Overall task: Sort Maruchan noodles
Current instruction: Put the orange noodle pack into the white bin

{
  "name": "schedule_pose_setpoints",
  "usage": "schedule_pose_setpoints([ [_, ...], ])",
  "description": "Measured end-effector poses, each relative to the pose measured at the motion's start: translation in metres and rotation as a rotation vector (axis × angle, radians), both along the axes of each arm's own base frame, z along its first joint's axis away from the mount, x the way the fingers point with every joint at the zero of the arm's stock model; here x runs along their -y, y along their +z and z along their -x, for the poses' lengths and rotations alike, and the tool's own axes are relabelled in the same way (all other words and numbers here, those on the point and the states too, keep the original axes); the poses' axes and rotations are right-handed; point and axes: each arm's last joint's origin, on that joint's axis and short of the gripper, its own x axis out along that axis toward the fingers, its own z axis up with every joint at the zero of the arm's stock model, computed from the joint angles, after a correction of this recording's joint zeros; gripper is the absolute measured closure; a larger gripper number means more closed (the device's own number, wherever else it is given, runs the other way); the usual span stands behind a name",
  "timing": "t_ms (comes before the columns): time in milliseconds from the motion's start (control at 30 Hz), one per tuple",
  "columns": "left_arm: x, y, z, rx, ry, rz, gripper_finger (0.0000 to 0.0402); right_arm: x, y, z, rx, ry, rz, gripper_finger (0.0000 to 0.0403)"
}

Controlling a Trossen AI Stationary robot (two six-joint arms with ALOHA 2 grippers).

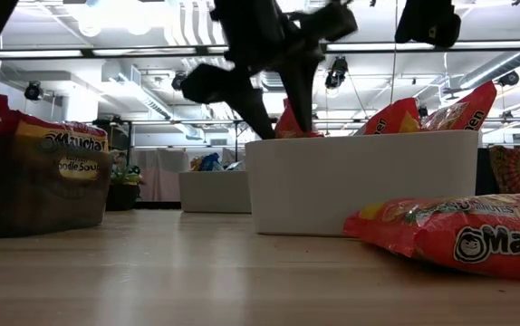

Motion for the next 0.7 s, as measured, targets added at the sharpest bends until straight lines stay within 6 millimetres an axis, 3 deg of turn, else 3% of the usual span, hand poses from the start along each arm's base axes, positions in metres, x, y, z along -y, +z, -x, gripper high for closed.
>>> schedule_pose_setpoints([
  [167,-0.001,-0.007,-0.002,-0.023,-0.018,-0.014,0.0259,0.000,-0.005,0.000,-0.012,-0.001,0.001,0.0394],
  [400,-0.001,-0.005,0.000,-0.040,-0.031,-0.009,0.0390,0.000,-0.007,0.000,-0.020,-0.021,-0.014,0.0394],
  [700,-0.006,0.029,0.016,-0.025,-0.089,0.028,0.0401,0.000,-0.007,0.000,-0.019,-0.021,-0.013,0.0394],
])
